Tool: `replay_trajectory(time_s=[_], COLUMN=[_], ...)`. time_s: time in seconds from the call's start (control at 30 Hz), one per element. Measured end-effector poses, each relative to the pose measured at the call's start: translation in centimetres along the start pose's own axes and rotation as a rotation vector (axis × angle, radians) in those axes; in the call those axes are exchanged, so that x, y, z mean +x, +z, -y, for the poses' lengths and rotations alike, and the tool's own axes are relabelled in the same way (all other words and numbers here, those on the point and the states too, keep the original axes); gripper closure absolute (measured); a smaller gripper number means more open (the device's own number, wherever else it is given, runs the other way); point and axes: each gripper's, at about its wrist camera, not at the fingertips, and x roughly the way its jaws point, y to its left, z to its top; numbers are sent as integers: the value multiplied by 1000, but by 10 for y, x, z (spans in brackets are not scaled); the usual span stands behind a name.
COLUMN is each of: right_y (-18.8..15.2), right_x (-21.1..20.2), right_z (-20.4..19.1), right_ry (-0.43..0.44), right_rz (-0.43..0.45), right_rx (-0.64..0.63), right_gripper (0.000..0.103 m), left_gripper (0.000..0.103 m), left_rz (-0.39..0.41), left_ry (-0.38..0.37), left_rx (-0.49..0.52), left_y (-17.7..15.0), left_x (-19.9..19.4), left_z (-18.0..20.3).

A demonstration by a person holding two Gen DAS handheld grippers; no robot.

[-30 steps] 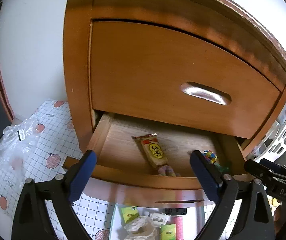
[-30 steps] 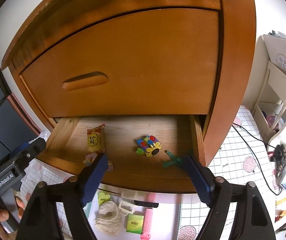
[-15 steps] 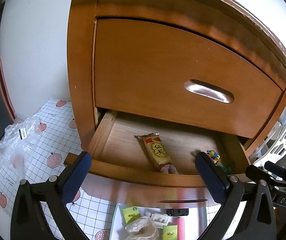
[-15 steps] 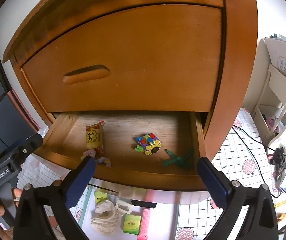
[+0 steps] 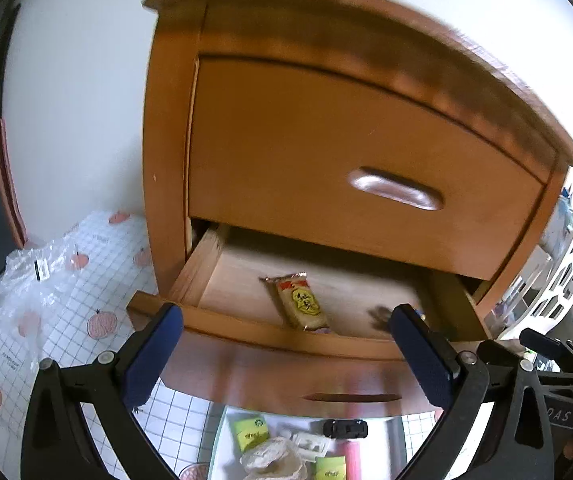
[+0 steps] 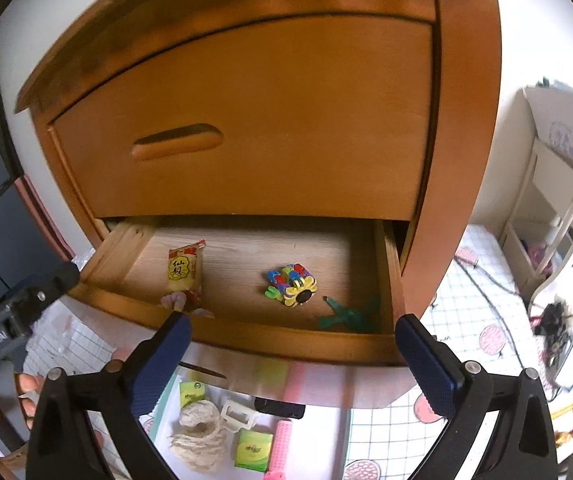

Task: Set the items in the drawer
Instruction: 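Push the lower drawer front closed with both tools, then move both tools back over the tray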

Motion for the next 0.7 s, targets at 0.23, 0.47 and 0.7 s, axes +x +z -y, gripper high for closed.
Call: replay_trajectory(time_s=[0.23, 0.47, 0.7], right_y=[-42, -99, -146], right_x=[-16, 19, 58], right_z=[-4, 2, 6], right_ry=[48, 63, 46], right_rz=[43, -100, -261], right_rx=[-23, 7, 1], right_gripper=[0, 0, 0], left_gripper=[0, 0, 0], left_rz=[-6, -138, -293], left_ry=[-41, -47, -2], left_rx=[23, -8, 13], left_y=[-53, -110, -155], left_x=[-18, 5, 37], left_z=[0, -9, -16])
